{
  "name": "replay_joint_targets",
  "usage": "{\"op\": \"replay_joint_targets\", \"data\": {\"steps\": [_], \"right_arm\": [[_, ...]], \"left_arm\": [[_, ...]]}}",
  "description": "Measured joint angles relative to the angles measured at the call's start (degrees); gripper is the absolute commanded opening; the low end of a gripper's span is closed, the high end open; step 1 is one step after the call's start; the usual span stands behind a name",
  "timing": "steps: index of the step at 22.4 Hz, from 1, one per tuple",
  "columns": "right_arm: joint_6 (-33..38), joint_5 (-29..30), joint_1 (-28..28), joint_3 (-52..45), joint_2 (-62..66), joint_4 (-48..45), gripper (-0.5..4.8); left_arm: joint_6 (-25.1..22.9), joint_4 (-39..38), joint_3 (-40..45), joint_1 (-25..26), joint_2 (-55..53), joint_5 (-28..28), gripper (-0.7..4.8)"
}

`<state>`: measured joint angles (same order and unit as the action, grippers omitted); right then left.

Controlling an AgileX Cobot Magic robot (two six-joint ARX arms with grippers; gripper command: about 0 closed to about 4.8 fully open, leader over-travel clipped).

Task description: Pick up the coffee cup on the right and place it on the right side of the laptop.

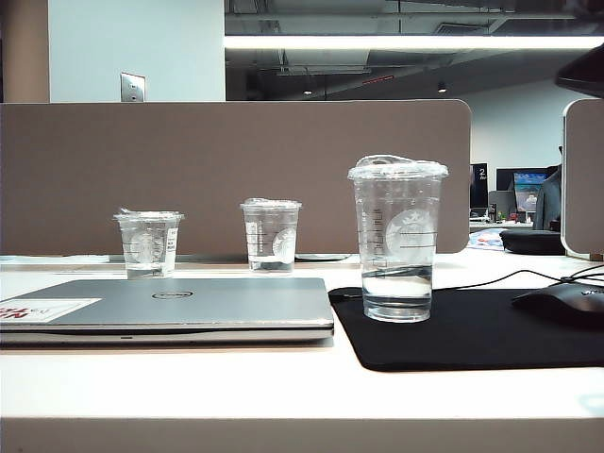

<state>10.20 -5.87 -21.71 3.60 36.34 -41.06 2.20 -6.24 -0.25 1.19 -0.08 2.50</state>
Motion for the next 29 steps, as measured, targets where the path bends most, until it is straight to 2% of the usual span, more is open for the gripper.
{"op": "replay_joint_targets", "data": {"steps": [4, 11, 29], "right_arm": [[-2.56, -5.75, 0.07, 2.84, -9.09, 16.2, -0.05], [-4.48, -6.14, 0.07, 3.21, -17.99, 24.37, -0.04], [-4.5, -5.88, 0.79, 3.13, -21.84, 27.78, -0.04]], "left_arm": [[0.0, 0.0, 0.0, 0.0, 0.0, 0.02, -0.05], [0.0, 0.0, 0.0, 0.0, 0.0, 0.02, -0.05], [0.0, 0.0, 0.0, 0.0, 0.0, 0.02, -0.05]]}}
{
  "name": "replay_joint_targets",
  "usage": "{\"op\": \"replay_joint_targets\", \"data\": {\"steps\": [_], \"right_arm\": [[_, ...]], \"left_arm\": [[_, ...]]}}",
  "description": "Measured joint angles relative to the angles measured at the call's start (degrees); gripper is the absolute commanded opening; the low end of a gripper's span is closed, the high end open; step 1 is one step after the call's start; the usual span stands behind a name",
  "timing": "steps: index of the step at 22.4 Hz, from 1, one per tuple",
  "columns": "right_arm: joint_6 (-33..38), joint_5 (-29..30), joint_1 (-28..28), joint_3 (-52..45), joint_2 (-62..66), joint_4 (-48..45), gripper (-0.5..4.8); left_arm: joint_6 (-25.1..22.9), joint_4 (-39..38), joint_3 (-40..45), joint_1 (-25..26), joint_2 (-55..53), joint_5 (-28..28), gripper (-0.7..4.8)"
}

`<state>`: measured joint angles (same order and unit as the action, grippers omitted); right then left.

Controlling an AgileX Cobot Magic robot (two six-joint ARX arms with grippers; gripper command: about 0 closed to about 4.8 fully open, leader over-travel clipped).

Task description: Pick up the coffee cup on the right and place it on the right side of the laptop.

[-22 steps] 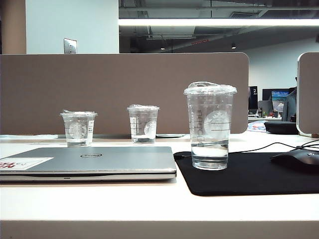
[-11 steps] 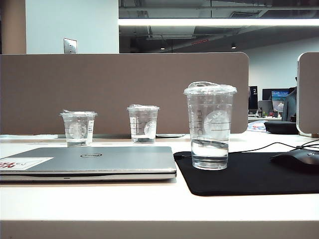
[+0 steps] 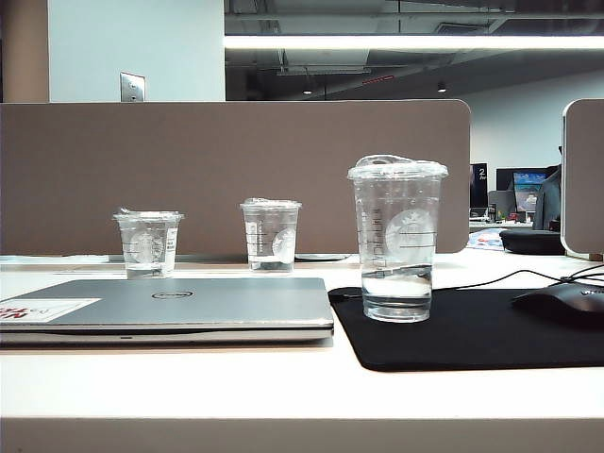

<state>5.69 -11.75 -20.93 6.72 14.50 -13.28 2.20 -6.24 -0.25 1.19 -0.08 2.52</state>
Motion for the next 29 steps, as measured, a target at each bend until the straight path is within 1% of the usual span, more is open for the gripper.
{"op": "replay_joint_targets", "data": {"steps": [4, 5, 6, 8, 10, 14, 18, 22, 26, 29], "right_arm": [[-0.15, 3.5, 6.88, 0.02, -3.87, 2.01, -0.04], [-0.17, 4.13, 9.05, 0.0, -4.79, 3.04, -0.04], [0.04, 4.48, 12.74, -0.02, -6.67, 5.14, -0.04], [0.48, 4.5, 16.13, -0.28, -8.59, 6.1, -0.04], [0.5, 6.14, 17.92, -1.88, -10.62, 6.1, -0.04], [0.39, 9.88, 19.02, -6.08, -14.51, 6.27, -0.04], [0.04, 13.18, 18.93, -6.43, -14.43, 9.44, -0.04], [-0.87, 13.07, 18.84, -6.43, -14.43, 12.68, -0.04], [-1.55, 10.38, 18.82, -6.43, -14.43, 12.76, -0.05], [-1.68, 10.14, 18.82, -6.43, -14.43, 12.76, -0.04]], "left_arm": [[0.0, 0.0, 0.0, 0.0, 0.0, 0.0, -0.05], [0.0, 0.02, 0.0, 0.0, 0.0, 0.04, -0.05], [0.0, 0.0, 0.0, 0.0, 0.0, 0.02, -0.05], [0.0, 0.0, 0.0, 0.0, 0.0, 0.02, -0.05], [0.0, 0.0, 0.0, 0.0, 0.0, 0.02, -0.05], [0.0, -0.04, 0.0, 0.02, 0.0, 0.02, -0.05], [0.0, -0.02, 0.0, 0.02, 0.0, 0.02, -0.05], [0.0, 0.0, 0.0, 0.02, 0.02, 0.04, -0.05], [0.0, 0.0, 0.0, 0.02, 0.0, 0.04, -0.05], [0.0, 0.0, 0.0, 0.02, 0.0, 0.04, -0.05]]}}
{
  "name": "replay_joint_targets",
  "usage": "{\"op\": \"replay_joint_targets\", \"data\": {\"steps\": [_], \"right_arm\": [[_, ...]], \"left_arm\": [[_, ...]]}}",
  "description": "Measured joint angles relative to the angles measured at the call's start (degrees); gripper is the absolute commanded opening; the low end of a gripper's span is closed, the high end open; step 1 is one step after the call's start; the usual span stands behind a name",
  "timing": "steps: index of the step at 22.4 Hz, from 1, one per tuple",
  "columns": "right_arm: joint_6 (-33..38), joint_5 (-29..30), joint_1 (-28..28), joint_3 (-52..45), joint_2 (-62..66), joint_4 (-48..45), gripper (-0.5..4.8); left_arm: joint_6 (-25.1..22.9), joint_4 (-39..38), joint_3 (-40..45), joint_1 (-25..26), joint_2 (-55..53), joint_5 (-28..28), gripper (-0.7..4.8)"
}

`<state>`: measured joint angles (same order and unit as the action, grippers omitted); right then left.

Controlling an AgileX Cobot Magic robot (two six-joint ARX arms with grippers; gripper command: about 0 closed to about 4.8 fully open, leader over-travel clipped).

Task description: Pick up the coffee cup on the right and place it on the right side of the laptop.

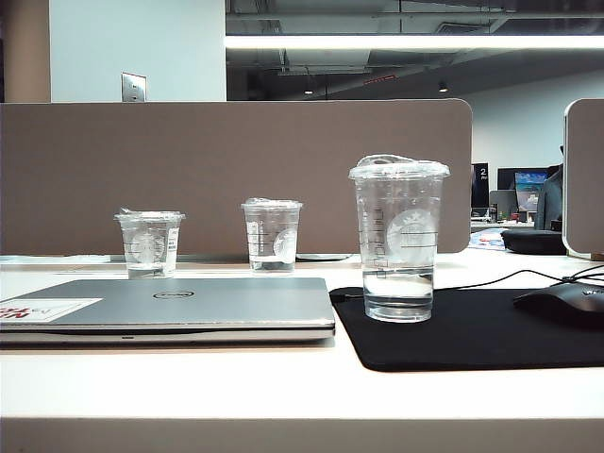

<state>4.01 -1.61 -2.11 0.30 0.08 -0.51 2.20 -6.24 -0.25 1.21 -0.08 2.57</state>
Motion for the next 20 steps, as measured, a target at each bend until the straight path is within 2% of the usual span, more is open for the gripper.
{"op": "replay_joint_targets", "data": {"steps": [12, 20], "right_arm": [[-0.11, 0.17, 0.0, 0.0, 0.0, 0.0, -0.04], [-3.78, 0.26, 0.0, 0.0, 0.0, 0.0, -0.04]], "left_arm": [[0.0, 0.0, 0.0, 0.0, 0.0, 0.0, -0.05], [0.0, 0.0, 0.0, 0.0, 0.0, 0.0, -0.05]]}}
